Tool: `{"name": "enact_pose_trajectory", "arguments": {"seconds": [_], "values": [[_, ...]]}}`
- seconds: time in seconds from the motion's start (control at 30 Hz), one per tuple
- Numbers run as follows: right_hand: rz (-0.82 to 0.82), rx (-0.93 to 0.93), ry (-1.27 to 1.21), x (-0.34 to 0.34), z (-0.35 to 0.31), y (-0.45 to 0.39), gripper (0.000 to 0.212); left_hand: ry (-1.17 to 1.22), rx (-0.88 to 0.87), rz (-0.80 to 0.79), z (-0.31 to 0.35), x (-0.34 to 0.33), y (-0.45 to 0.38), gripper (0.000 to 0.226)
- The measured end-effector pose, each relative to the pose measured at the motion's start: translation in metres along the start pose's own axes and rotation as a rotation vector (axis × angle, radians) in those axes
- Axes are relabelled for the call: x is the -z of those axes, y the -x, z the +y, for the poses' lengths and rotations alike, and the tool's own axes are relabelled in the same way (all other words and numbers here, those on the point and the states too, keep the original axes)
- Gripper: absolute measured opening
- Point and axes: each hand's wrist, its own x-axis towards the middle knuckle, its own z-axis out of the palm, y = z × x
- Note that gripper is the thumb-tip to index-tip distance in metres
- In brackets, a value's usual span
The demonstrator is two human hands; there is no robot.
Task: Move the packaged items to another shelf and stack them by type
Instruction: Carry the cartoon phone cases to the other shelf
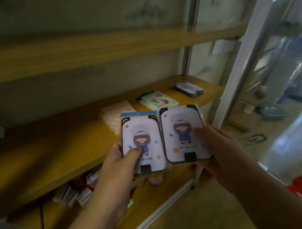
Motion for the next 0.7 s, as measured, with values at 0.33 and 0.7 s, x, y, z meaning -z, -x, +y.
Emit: {"name": "enact_pose_trajectory", "arguments": {"seconds": [0.33,0.7], "values": [[0.168,0.014,-0.063,0.063,-0.033,-0.088,0.046,-0.056,0.014,-0.080,0.019,-0.068,-0.108,0.020],[0.264,-0.048,-0.105,0.168,-0.046,-0.186,0.042,-0.094,0.055,0.042,0.011,-0.151,-0.184,0.036]]}}
